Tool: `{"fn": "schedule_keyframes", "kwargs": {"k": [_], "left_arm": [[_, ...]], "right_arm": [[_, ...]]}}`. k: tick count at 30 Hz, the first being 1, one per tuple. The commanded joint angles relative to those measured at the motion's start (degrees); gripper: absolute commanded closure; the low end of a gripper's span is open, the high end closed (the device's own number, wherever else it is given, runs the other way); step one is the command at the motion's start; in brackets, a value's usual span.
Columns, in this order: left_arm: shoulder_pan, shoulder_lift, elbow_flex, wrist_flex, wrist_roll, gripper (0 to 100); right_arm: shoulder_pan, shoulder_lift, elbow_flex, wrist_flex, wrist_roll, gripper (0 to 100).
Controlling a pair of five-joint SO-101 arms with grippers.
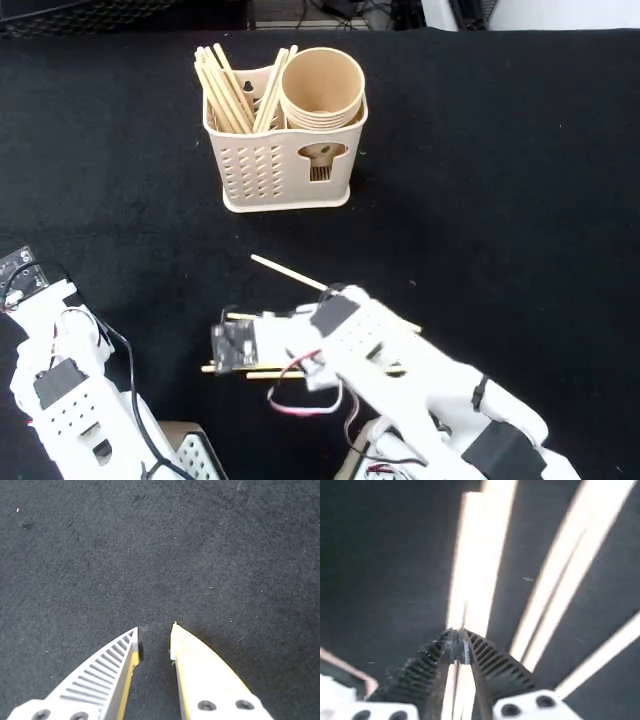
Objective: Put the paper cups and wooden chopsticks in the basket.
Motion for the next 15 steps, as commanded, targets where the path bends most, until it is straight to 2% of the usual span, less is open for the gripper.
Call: {"fn": "schedule_keyframes", "kwargs": {"k": [1,5,9,12,15], "left_arm": [[-0.5,-0.6,-2.4,-0.9,0.4,88],[-0.5,-0.6,-2.4,-0.9,0.4,88],[-0.5,-0.6,-2.4,-0.9,0.4,88],[-0.5,-0.5,-2.4,-0.9,0.4,88],[-0.5,-0.5,-2.4,-0.9,0.4,88]], "right_arm": [[1.7,0.0,-3.7,-0.6,-0.4,98.2],[1.1,-0.3,-4.1,3.3,-0.4,97.9],[-1.5,-0.3,-2.7,6.2,-0.4,87.7],[-1.6,0.0,-1.0,2.7,-0.3,79.6],[-1.4,0.1,1.6,-2.8,-0.3,78.8]]}}
